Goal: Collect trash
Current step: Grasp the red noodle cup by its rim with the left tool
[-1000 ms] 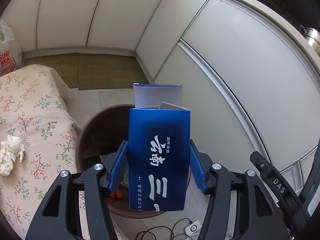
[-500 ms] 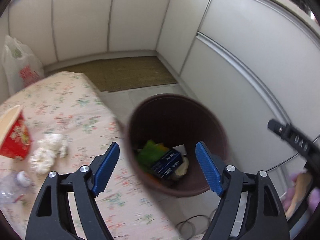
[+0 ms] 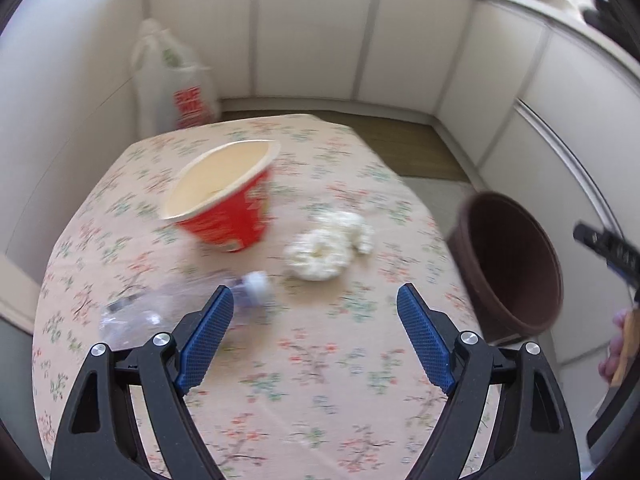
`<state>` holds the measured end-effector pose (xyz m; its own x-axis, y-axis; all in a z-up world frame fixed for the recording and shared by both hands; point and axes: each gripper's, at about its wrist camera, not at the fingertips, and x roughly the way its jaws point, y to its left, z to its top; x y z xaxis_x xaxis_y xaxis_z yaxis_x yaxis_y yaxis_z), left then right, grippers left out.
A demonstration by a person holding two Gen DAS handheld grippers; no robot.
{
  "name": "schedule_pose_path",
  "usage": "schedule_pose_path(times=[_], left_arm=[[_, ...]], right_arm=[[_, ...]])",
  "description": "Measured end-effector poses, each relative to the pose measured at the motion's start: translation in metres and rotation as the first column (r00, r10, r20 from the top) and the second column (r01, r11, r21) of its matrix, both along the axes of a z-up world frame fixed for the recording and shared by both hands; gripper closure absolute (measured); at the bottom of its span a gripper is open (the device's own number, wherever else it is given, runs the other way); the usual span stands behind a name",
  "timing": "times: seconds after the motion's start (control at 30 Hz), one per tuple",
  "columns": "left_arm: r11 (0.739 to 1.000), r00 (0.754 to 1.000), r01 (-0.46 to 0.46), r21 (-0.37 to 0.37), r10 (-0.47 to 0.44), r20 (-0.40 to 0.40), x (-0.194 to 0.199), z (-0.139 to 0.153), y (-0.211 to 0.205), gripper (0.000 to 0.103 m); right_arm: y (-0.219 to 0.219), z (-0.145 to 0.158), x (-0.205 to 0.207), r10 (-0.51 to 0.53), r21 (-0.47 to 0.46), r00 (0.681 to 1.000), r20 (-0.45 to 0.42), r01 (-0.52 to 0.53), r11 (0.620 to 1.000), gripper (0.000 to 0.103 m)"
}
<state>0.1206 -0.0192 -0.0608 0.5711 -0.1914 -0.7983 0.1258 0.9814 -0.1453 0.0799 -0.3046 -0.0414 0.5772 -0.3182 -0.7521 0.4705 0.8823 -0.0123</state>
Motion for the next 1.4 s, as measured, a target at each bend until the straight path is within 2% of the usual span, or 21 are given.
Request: schedule_pose_path(times=[0.13,0.2,0.4,0.57,0.77,0.83,0.93,0.97,1.0,1.07,1.2,1.3,1.4], left_arm=[[0.981,0.984,-0.166,-0.101,0.158,-0.082,0.019,-0.009,0.068,0.021],[0.964,0.976,-0.213,-0.157,0.201,-0.086,0.024,-0.008,0.093,0.021],[0.934,0.967,-0.254,-0.252,0.24,-0.084,0.061,-0.001,0.125,0.021],[0.955,0.97,-0.232,-0.186,0.213,-0.116,0.114,-0.014,0.107,0.025],[0.973,0.964,-0.202,-0.109,0.179,-0.195,0.158,-0.043,0.085,0.046],[0.978,0.959,-0.195,-0.069,0.175,-0.221,0.166,-0.052,0.078,0.057],[0.98,0.954,-0.189,-0.062,0.168,-0.248,0.168,-0.064,0.078,0.078],[0.981,0.953,-0.184,-0.054,0.165,-0.252,0.167,-0.066,0.077,0.09],[0.982,0.954,-0.182,-0.04,0.167,-0.248,0.164,-0.066,0.076,0.093],[0.984,0.96,-0.178,-0.019,0.169,-0.223,0.157,-0.064,0.075,0.096],[0.979,0.973,-0.189,-0.072,0.177,-0.146,0.136,-0.043,0.083,0.099],[0.972,0.981,-0.186,-0.145,0.176,-0.078,0.113,-0.016,0.089,0.099],[0.943,0.984,-0.176,-0.282,0.175,-0.03,0.079,0.013,0.101,0.099]], right_arm=[[0.036,-0.012,0.018,0.075,-0.026,0.997,-0.036,-0.076,0.997,0.007],[0.055,-0.019,0.025,0.115,-0.034,0.992,-0.06,-0.117,0.992,0.007],[0.096,-0.033,0.039,0.199,-0.038,0.976,-0.093,-0.203,0.978,0.007],[0.111,-0.044,0.045,0.248,-0.076,0.959,-0.139,-0.261,0.962,0.007],[0.117,-0.049,0.05,0.269,-0.074,0.951,-0.156,-0.283,0.956,0.007],[0.119,-0.05,0.051,0.276,-0.059,0.947,-0.161,-0.289,0.956,0.007],[0.121,-0.051,0.052,0.284,-0.04,0.944,-0.166,-0.295,0.955,0.007],[0.121,-0.051,0.053,0.29,-0.028,0.943,-0.166,-0.298,0.954,0.007],[0.121,-0.051,0.052,0.292,-0.019,0.942,-0.165,-0.299,0.954,0.007],[0.121,-0.051,0.052,0.296,0.003,0.941,-0.163,-0.3,0.954,0.007],[0.12,-0.052,0.052,0.298,0.051,0.94,-0.163,-0.294,0.954,0.007],[0.121,-0.056,0.053,0.3,0.086,0.939,-0.167,-0.289,0.953,0.007],[0.122,-0.063,0.056,0.302,0.128,0.938,-0.171,-0.283,0.951,0.007]])
